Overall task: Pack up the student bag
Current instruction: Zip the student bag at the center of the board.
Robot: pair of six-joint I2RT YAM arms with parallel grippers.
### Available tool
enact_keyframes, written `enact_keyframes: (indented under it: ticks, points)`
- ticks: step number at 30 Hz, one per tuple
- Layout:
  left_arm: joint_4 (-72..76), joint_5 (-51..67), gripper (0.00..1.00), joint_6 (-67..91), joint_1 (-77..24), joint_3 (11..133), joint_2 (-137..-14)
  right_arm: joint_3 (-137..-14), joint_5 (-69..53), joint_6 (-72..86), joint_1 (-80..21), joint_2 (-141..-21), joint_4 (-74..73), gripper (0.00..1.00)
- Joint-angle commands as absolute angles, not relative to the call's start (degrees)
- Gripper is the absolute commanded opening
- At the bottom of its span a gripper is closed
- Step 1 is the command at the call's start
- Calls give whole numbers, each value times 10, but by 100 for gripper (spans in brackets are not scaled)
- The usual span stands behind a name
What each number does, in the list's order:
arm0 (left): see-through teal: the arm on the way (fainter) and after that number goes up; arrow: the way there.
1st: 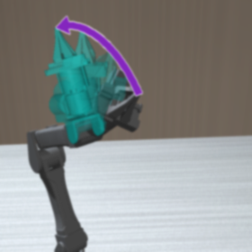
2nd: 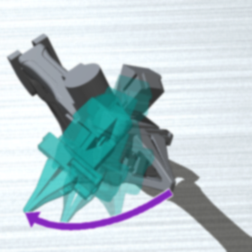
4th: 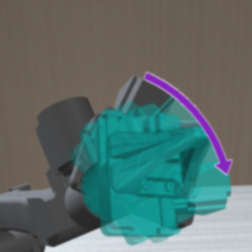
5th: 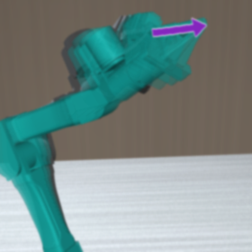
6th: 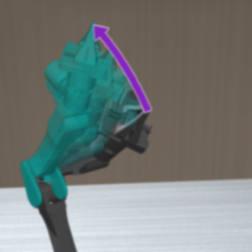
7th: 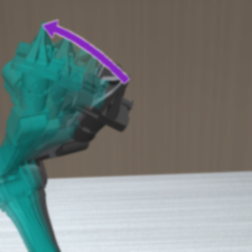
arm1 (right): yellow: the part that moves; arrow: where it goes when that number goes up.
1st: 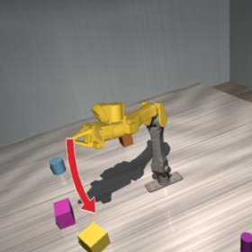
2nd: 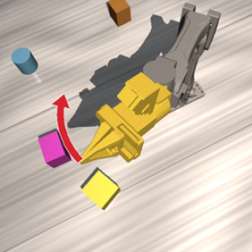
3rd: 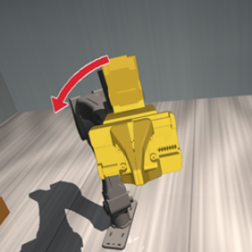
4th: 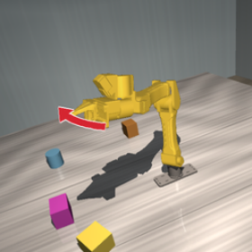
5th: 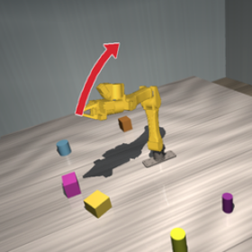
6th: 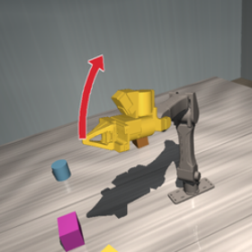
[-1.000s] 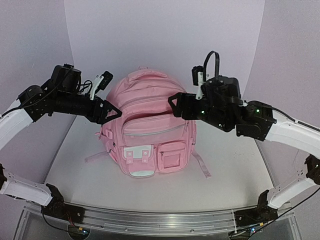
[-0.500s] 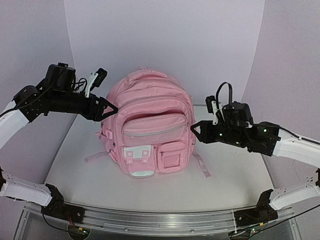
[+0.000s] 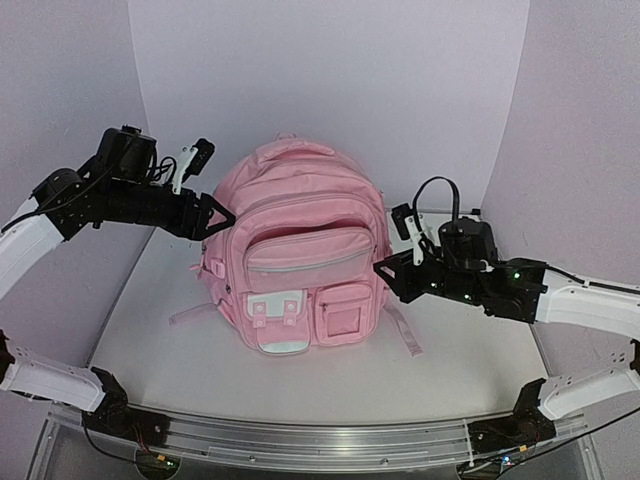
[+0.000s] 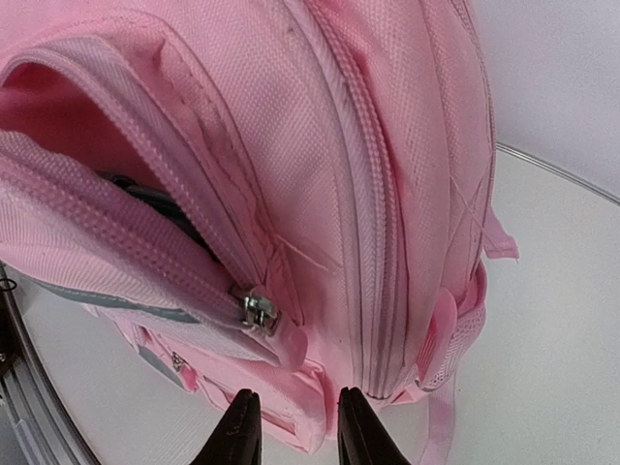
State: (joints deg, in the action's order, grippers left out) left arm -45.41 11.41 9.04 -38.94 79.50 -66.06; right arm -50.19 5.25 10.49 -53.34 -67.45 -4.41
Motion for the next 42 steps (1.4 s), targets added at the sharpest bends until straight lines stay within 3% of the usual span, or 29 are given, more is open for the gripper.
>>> enact_keyframes:
  ticks: [1, 21, 26, 34, 42]
  points:
    - [-456, 121, 67, 91, -384, 822, -666, -515, 71, 55, -537, -699, 13, 25]
    - [-457, 138, 67, 89, -374, 828, -676, -525, 113, 15, -537, -721, 45, 3]
    - [-453, 143, 67, 89, -372, 828, -680, -522, 123, 10, -536, -713, 45, 4]
    - [-455, 150, 67, 85, -367, 835, -688, -529, 114, 12, -539, -733, 48, 16]
    - [-456, 153, 67, 84, -362, 835, -687, -535, 128, 5, -546, -739, 55, 18]
